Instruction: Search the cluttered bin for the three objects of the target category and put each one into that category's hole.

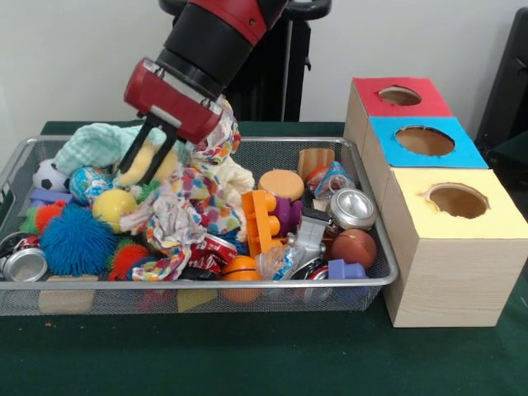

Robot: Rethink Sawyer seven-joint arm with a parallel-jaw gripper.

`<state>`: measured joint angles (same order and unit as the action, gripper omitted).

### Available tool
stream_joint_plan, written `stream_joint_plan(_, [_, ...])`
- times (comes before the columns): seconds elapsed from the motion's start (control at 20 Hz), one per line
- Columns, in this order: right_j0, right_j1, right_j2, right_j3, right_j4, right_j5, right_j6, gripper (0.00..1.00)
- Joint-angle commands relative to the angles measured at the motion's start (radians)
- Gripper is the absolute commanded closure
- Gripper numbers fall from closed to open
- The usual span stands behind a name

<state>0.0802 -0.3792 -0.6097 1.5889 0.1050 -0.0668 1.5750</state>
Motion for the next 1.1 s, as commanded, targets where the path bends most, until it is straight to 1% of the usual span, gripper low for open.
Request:
stream_joint_plan(0.05, [0.126,0.025,-0.076,0.095,0.090,0.203,0.249,1.00])
stream_joint_plan(0.25, [0.173,0.042,-0.100,0.132,0.132,0.218,0.306,1.00])
stream_joint_plan(0.5, [0.182,0.027,-0.073,0.167,0.208,0.306,0.338,1.00])
stream_joint_plan(0.6, [0.180,0.014,-0.058,0.179,0.235,0.335,0.340,1.00])
stream_joint_plan(0.8, [0.194,-0.004,-0.053,0.192,0.277,0.370,0.346,1.00])
stream_joint_plan(1.0, [0.175,-0.057,0.002,0.228,0.318,0.400,0.363,1.00])
stream_joint_plan(1.1, [0.184,-0.074,0.003,0.232,0.327,0.415,0.369,1.00])
